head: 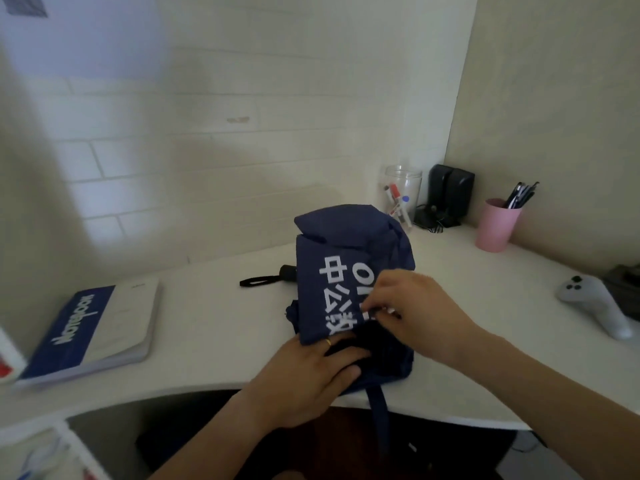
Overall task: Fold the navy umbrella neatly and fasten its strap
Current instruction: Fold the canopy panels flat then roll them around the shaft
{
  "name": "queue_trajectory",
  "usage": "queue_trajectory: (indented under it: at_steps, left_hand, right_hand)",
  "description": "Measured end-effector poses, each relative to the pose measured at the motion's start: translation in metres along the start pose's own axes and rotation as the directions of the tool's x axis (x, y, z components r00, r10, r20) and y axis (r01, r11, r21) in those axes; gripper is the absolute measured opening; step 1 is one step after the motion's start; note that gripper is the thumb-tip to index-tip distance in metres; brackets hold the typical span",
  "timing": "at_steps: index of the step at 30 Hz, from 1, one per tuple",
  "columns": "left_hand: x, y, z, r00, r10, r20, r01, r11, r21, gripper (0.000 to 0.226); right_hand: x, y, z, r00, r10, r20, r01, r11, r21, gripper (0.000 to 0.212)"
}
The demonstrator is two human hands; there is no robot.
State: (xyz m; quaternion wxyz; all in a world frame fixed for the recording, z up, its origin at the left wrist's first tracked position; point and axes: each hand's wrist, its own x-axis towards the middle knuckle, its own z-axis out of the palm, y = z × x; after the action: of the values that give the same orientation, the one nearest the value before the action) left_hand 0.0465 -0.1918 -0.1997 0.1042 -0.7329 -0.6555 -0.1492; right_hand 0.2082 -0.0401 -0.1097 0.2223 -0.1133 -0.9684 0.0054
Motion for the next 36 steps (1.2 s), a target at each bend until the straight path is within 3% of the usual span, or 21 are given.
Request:
queue_trajectory:
  at_steps: [4,6,8,10,11,12,13,14,15,16,19,21,23,24,26,27,28,32,36]
  left_hand:
    - [-0.014,0.008,0.001,0.999,-0.021,-0.044,0.022,1.000,0.019,0.044]
    - [-0.021,0.011,-0.005,0.970,-0.101,-0.219,0.094,0.995,-0.044,0.034]
    - [-0.021,0.013,-0.021,0.842,-0.226,-0.490,0.166,0.973,-0.163,0.021]
    - [-0.003,0.010,-0.045,0.632,-0.469,-0.617,0.269,0.879,-0.393,0.018]
    - [0.013,0.001,-0.057,0.544,-0.638,-0.545,0.325,0.759,-0.564,0.030]
    - [0.031,-0.010,-0.070,0.505,-0.789,-0.350,0.380,0.568,-0.730,0.050]
    - [0.048,-0.022,-0.081,0.501,-0.860,-0.093,0.410,0.331,-0.850,0.071]
    - [0.060,-0.033,-0.089,0.530,-0.840,0.119,0.413,0.133,-0.901,0.085]
    - [0.069,-0.044,-0.093,0.584,-0.781,0.222,0.411,0.048,-0.911,0.086]
    - [0.074,-0.050,-0.094,0.629,-0.739,0.242,0.403,0.044,-0.914,0.073]
    - [0.073,-0.039,-0.092,0.664,-0.725,0.183,0.343,0.077,-0.936,0.037]
    - [0.057,-0.026,-0.084,0.709,-0.676,0.200,0.262,-0.011,-0.965,0.029]
    - [0.042,-0.016,-0.073,0.741,-0.643,0.195,0.255,0.000,-0.967,0.030]
    - [0.036,-0.014,-0.069,0.754,-0.628,0.190,0.265,0.027,-0.964,0.034]
    - [0.024,-0.011,-0.061,0.783,-0.588,0.202,0.290,0.058,-0.955,0.038]
    - [0.020,-0.012,-0.059,0.794,-0.573,0.203,0.308,0.091,-0.947,0.039]
    - [0.016,-0.015,-0.056,0.798,-0.570,0.197,0.332,0.142,-0.932,0.040]
    - [0.010,-0.026,-0.049,0.801,-0.574,0.169,0.393,0.294,-0.871,0.053]
    - [0.003,-0.038,-0.040,0.794,-0.582,0.175,0.421,0.320,-0.849,0.058]
  right_hand:
    - [-0.032,-0.009,0.029,1.000,-0.005,0.008,0.005,0.999,-0.054,0.024]
    - [-0.038,-0.008,0.039,1.000,0.015,-0.002,-0.015,0.999,-0.045,0.026]
    - [-0.042,-0.006,0.047,1.000,0.010,0.005,-0.009,0.999,-0.043,0.029]
    - [-0.046,-0.007,0.053,1.000,-0.002,0.024,0.003,0.999,-0.053,0.031]
    - [-0.047,-0.007,0.055,0.999,-0.015,0.030,0.016,0.998,-0.060,0.030]
    - [-0.048,-0.007,0.056,0.999,-0.026,0.028,0.028,0.998,-0.063,0.028]
    - [-0.048,-0.007,0.056,0.999,-0.031,0.031,0.032,0.998,-0.054,0.027]
    - [-0.048,-0.008,0.054,0.999,-0.025,0.040,0.026,0.999,-0.030,0.029]
    - [-0.049,-0.008,0.053,0.999,-0.015,0.037,0.015,1.000,0.007,0.031]
    - [-0.051,-0.007,0.052,1.000,0.012,0.029,-0.013,0.998,0.068,0.031]
    - [-0.057,-0.007,0.050,0.976,0.198,-0.090,-0.158,0.930,0.333,0.017]
    - [-0.060,-0.002,0.058,0.913,0.365,-0.183,-0.248,0.851,0.462,0.029]
    - [-0.059,0.002,0.063,0.862,0.471,-0.187,-0.288,0.759,0.584,0.050]
    - [-0.056,0.005,0.060,0.848,0.510,-0.143,-0.284,0.666,0.689,0.057]
    - [-0.046,0.008,0.049,0.804,0.587,0.096,-0.345,0.330,0.879,0.055]
    - [-0.041,0.008,0.041,0.777,0.588,0.225,-0.404,0.192,0.894,0.048]
    - [-0.037,0.007,0.034,0.759,0.568,0.318,-0.462,0.126,0.878,0.040]
    - [-0.033,0.012,0.030,0.745,0.546,0.383,-0.500,0.078,0.863,0.018]
    - [-0.045,0.019,0.034,0.728,0.589,0.350,-0.447,0.023,0.894,0.012]
